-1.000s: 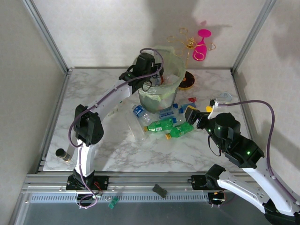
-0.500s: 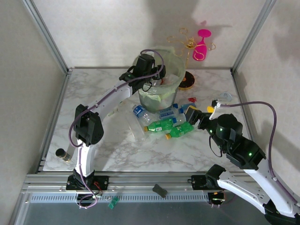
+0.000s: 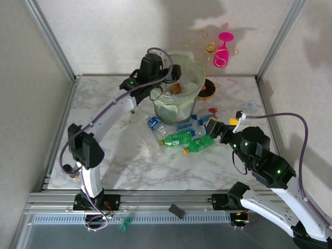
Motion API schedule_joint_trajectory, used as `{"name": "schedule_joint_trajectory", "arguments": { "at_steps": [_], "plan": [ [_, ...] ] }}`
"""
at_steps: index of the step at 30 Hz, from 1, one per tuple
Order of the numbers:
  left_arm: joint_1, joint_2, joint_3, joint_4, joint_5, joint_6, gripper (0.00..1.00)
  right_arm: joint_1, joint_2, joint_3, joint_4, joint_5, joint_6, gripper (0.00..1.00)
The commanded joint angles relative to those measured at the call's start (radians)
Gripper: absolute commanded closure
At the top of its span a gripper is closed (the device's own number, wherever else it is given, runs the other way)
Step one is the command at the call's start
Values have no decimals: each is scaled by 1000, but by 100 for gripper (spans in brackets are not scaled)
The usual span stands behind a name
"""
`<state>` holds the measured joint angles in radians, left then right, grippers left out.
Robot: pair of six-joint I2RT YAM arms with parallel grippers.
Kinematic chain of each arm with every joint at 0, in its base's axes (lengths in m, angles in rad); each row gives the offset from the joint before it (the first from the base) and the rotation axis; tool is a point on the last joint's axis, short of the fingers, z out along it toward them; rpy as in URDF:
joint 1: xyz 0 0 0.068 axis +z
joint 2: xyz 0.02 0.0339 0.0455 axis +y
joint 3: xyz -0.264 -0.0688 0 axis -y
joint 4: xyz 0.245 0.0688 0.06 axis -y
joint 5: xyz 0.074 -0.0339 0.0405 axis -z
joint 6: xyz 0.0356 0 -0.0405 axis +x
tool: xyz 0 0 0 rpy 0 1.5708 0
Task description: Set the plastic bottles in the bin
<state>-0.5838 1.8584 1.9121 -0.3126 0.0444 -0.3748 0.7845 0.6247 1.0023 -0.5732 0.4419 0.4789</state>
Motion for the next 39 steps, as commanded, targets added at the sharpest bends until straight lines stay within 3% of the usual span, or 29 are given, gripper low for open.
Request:
{"name": "schedule_joint_trajectory", "arguments": {
  "at_steps": [1,13,19,25,31,39],
  "plan": [
    [-6,-105,-43,37,38,-16,26,8,-10,32,-2,-18,30,9],
    [-4,-468,-371,124,74,-45,24,8,10,13,24,-74,86,9],
    [-4,-697,-604,116,15,-30,24,9,13,-60,18,-5,187,9],
    [-11,-881,-893,144,-45,-69,24,7,-3,-188,100,-19,276,9],
    [-31,-924,-1032,135,-48,-108,25,4,36,-294,131,-16,399,8],
    [-74,-893,-1068,163,-90,-89,25,-24,61,-376,122,54,493,6]
  ]
}}
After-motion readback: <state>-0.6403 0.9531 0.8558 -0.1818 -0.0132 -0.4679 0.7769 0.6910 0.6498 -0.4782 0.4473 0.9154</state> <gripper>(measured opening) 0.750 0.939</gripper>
